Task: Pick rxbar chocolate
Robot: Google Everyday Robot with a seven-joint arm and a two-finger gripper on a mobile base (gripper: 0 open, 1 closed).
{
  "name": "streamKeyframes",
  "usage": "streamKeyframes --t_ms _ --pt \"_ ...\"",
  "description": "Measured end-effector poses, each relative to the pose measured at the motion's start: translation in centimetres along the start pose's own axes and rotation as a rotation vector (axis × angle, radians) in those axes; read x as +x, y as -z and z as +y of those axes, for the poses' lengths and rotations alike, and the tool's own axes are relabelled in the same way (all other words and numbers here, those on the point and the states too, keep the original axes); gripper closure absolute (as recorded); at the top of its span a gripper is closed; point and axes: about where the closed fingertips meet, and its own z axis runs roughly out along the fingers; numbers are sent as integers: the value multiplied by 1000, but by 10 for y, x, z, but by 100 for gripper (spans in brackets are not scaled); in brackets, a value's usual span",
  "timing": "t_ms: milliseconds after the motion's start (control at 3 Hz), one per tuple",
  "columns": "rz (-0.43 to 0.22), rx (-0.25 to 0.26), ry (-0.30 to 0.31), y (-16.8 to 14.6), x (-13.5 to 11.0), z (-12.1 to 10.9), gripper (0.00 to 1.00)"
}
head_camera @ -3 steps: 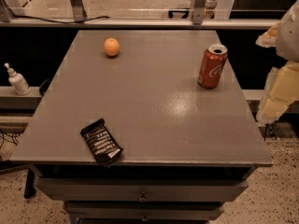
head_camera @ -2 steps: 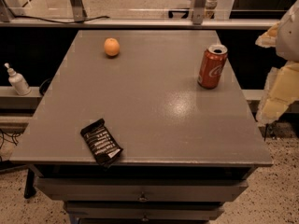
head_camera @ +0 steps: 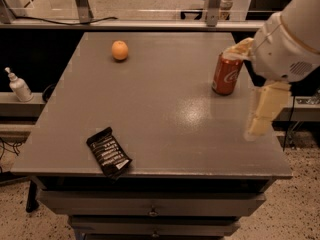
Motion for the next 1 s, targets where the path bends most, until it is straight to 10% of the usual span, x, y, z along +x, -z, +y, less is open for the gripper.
streamKeyframes --t_ms 667,1000 --pt "-154 -57 206 -52 -106 28 0" --pt "-147 -29 175 -62 -155 40 0"
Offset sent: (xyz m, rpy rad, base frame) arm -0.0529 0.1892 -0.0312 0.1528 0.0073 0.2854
